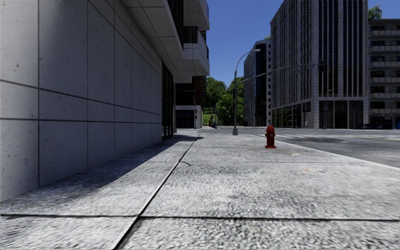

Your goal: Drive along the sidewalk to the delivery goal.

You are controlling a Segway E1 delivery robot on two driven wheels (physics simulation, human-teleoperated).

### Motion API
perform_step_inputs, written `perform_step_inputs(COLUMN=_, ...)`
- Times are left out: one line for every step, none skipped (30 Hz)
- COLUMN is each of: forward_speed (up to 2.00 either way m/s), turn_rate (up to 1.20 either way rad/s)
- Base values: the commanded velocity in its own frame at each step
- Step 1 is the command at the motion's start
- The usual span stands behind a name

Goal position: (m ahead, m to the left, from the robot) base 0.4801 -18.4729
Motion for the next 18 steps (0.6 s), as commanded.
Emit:
perform_step_inputs(forward_speed=1.96, turn_rate=0.0)
perform_step_inputs(forward_speed=1.96, turn_rate=0.0)
perform_step_inputs(forward_speed=1.96, turn_rate=0.0)
perform_step_inputs(forward_speed=1.96, turn_rate=0.0)
perform_step_inputs(forward_speed=1.96, turn_rate=0.0)
perform_step_inputs(forward_speed=1.96, turn_rate=0.0)
perform_step_inputs(forward_speed=1.96, turn_rate=0.0)
perform_step_inputs(forward_speed=1.96, turn_rate=0.0)
perform_step_inputs(forward_speed=1.96, turn_rate=0.0)
perform_step_inputs(forward_speed=1.96, turn_rate=0.0)
perform_step_inputs(forward_speed=1.97, turn_rate=0.0)
perform_step_inputs(forward_speed=2.0, turn_rate=0.0)
perform_step_inputs(forward_speed=2.0, turn_rate=0.0)
perform_step_inputs(forward_speed=2.0, turn_rate=0.0)
perform_step_inputs(forward_speed=2.0, turn_rate=0.0)
perform_step_inputs(forward_speed=2.0, turn_rate=0.0)
perform_step_inputs(forward_speed=2.0, turn_rate=0.0)
perform_step_inputs(forward_speed=2.0, turn_rate=0.0)
